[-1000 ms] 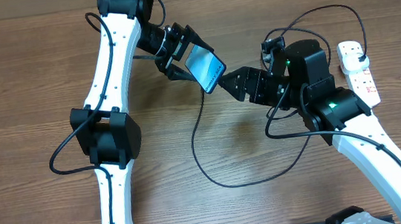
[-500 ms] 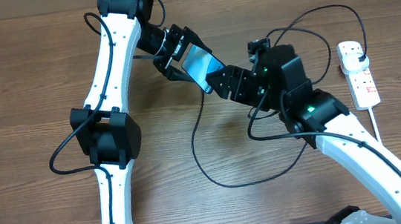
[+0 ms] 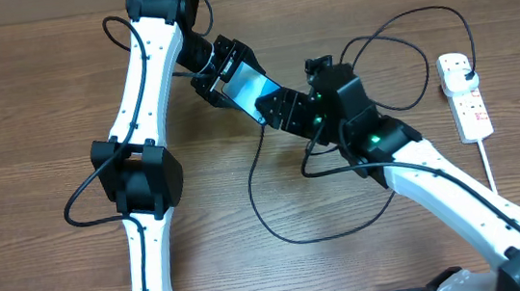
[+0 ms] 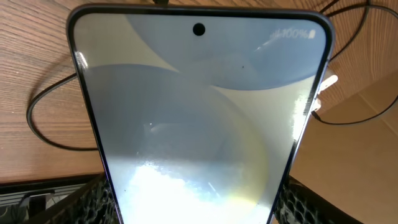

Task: Plug charger to phone and switch on socket
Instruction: 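Bring the right gripper to the phone's bottom edge beside the left gripper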

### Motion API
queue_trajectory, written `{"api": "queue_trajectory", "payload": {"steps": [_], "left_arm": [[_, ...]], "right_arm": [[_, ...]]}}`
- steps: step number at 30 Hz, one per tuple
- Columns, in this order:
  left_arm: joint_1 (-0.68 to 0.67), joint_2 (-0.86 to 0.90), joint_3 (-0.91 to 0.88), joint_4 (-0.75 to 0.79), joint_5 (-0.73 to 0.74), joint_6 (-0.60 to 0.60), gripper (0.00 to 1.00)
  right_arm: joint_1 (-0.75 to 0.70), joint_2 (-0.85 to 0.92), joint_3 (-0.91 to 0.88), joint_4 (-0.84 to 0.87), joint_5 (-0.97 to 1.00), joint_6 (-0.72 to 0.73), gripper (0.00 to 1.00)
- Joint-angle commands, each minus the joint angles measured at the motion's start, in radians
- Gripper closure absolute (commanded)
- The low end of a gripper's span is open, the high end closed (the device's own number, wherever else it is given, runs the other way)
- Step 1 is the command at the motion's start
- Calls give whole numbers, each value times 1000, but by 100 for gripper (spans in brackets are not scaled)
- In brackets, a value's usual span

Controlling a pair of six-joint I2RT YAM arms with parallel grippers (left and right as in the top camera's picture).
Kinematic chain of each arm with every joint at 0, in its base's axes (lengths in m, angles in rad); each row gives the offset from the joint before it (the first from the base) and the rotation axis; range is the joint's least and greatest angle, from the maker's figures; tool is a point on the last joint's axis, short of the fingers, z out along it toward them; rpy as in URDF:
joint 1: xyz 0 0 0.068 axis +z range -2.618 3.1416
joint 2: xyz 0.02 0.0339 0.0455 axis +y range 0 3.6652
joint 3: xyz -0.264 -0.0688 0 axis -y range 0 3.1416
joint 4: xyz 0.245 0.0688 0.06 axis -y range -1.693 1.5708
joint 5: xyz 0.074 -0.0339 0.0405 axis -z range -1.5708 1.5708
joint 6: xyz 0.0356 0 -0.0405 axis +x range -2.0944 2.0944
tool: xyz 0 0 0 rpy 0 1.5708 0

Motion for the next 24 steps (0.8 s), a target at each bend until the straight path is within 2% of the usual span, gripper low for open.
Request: {"api": "queue_trajectory", "payload": {"steps": [1,15,24], "left_arm": [[-6,-9,29,-3,4,-17,50],[-10,-9,30,-3,-46,-76,49],[-23,-9,30,-3,-47,-88,47]], "right_arm": [[10,2,25,24,9,14,32],[13,9,25,40,58,41,33],[37,60,25,117,69,41,37]]}}
